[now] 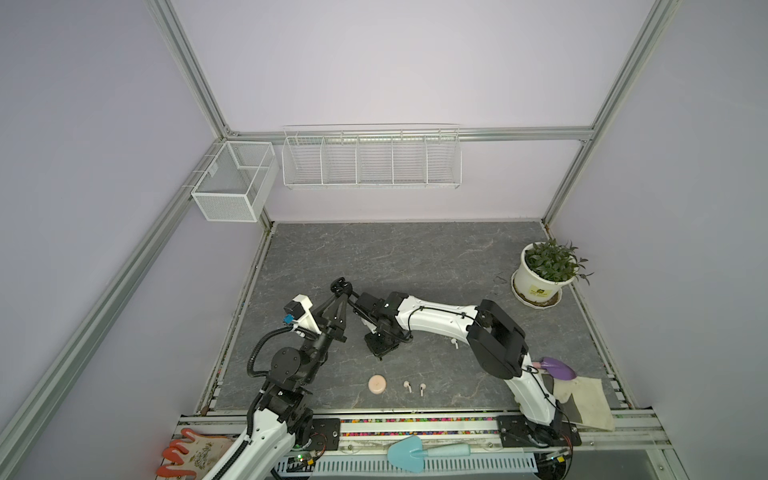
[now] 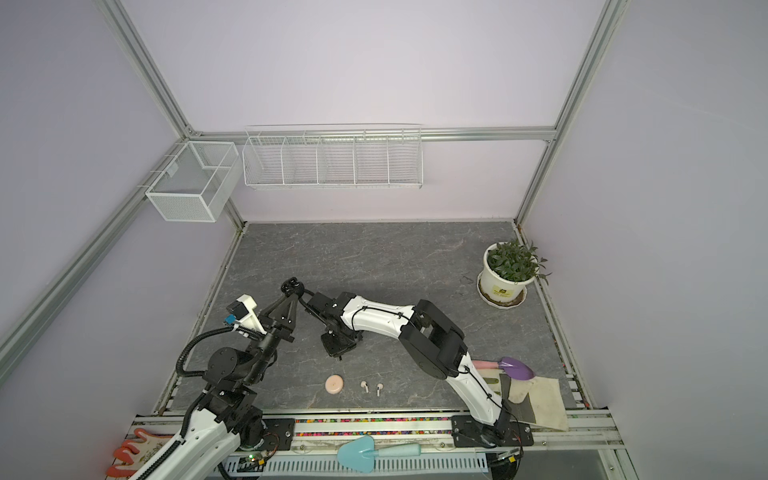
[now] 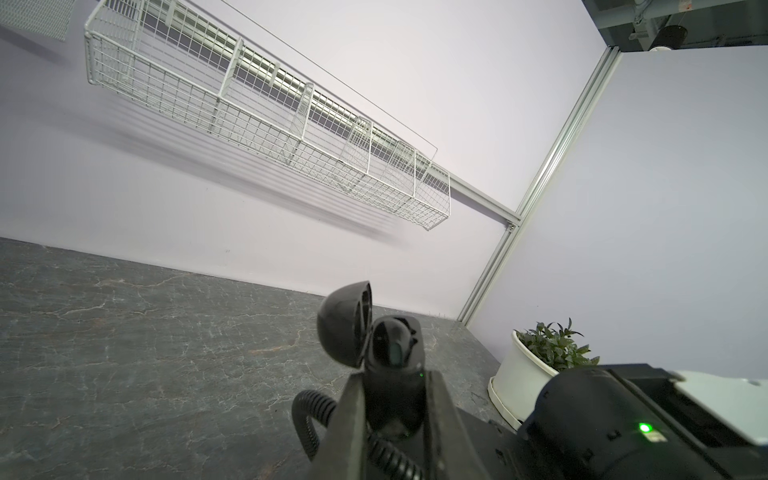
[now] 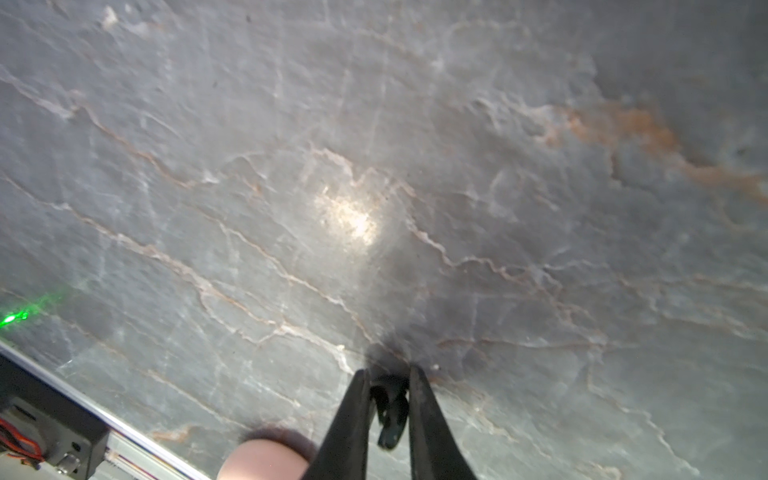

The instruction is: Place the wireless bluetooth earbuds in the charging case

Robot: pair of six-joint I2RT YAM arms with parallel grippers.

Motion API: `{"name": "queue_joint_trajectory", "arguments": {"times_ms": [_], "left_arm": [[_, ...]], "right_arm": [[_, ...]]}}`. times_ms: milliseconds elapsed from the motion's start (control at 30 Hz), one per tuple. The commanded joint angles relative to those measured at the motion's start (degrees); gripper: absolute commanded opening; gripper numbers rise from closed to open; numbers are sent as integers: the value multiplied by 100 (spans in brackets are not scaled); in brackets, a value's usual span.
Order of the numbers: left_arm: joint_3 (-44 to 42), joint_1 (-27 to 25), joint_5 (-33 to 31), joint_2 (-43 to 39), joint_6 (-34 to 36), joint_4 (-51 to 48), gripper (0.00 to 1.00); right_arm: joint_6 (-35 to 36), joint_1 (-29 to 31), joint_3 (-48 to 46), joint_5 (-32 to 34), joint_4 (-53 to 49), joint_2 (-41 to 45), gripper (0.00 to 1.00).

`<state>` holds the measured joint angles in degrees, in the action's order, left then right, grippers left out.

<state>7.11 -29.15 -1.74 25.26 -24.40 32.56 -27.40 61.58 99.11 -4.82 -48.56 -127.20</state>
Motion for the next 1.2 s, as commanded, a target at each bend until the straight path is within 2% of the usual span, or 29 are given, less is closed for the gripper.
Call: {"name": "queue_joint_trajectory", "arguments": {"times_ms": [0, 833, 1167], "left_arm": [[-71, 23, -97, -82, 23, 5, 0], [69, 23, 14, 201, 33, 30, 0], [217, 23, 436, 533, -17, 234, 0]], "right_arm": [[6, 43, 17, 75, -207, -118, 20], [-90, -679, -1599, -386, 1392, 1258, 18], [183, -1388, -2619, -792, 2502, 2514, 18]]}}
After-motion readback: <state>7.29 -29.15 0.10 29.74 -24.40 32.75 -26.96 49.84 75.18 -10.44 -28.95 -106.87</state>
